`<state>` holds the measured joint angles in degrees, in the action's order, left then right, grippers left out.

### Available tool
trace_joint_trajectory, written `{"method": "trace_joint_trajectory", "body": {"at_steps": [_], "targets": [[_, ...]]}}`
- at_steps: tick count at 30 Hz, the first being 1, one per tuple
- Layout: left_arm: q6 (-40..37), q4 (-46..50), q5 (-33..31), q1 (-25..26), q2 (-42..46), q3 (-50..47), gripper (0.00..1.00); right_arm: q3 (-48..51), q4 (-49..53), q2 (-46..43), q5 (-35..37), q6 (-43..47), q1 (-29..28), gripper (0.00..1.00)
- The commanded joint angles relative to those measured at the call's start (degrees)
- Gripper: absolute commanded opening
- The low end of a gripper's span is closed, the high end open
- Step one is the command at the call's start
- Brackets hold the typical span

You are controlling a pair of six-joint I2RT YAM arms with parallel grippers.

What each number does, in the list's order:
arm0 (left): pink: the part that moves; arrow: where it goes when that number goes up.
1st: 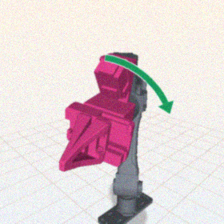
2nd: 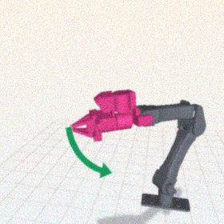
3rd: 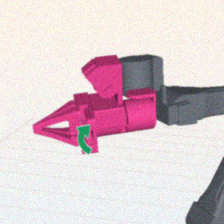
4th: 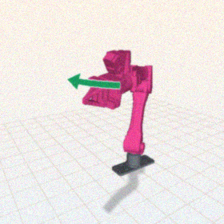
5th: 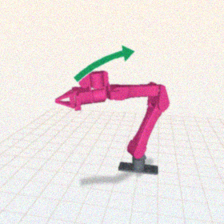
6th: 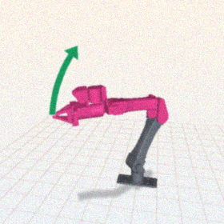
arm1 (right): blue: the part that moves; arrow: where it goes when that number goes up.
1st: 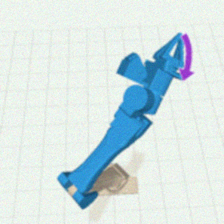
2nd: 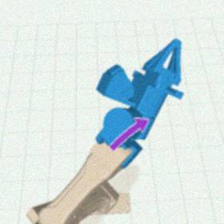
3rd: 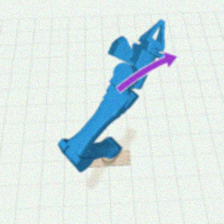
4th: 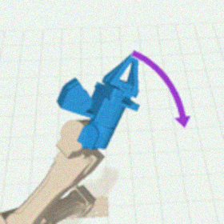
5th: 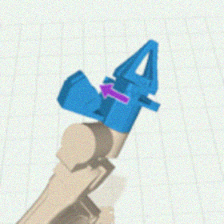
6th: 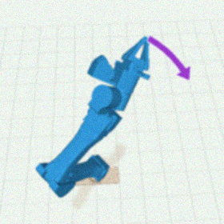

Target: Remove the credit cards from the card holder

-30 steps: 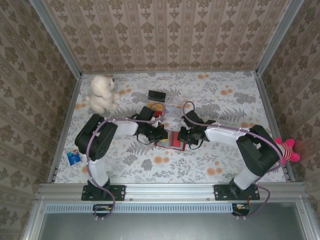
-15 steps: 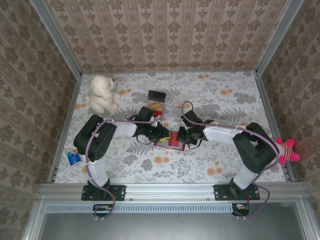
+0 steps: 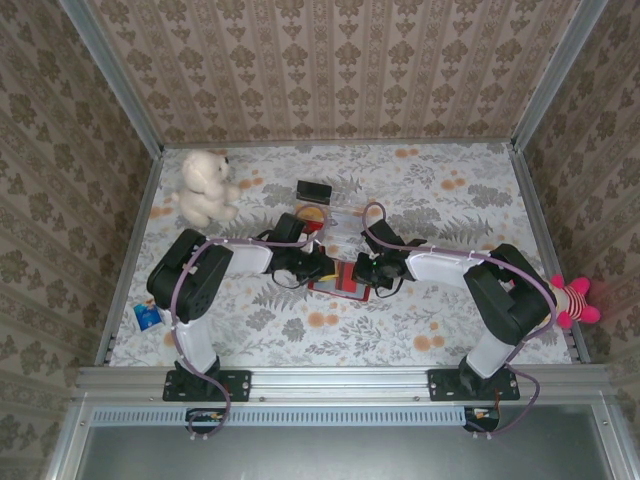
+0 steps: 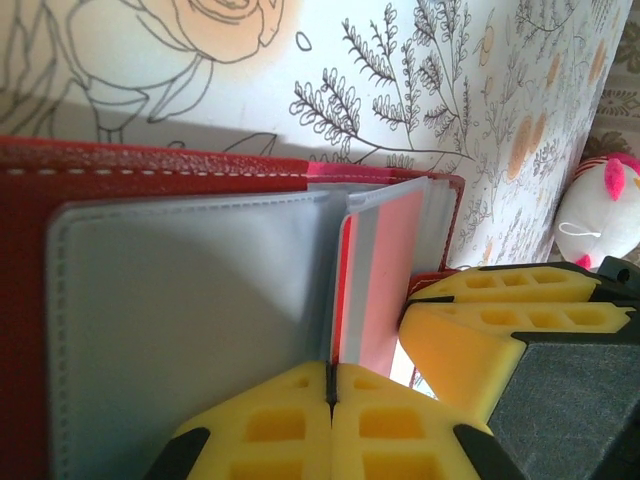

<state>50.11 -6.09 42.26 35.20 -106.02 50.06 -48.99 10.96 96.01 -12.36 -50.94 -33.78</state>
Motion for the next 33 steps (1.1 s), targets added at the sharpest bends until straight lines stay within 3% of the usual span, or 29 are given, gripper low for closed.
{"method": "trace_joint_trajectory", "body": {"at_steps": [1,12,25,29,33], "targets": [[-1.9,0.1,0.5,-1.0,0.7,-1.1,0.00,0.1,4.5,2.2,1.7,0.6,0.1,0.14],[-4.4,1.8,1.5,-4.2,3.9,-3.8,0.00,0.5,5.0,0.9,3.0,0.7,0.3,0.13],[-8.9,9.5,-0.4,-5.8,7.3,-2.7,0.00,0.5,-0.6,-9.1,-1.0,4.1,-0.4,0.17],[-10.4,11.8,-1.1,-5.8,8.4,-2.0,0.00,0.9,-7.2,-7.1,-6.5,3.1,-1.0,0.20],[-10.9,12.6,-1.4,-5.8,8.5,-2.1,0.00,-2.2,-6.3,-1.6,-7.8,2.6,-2.5,0.19]]}}
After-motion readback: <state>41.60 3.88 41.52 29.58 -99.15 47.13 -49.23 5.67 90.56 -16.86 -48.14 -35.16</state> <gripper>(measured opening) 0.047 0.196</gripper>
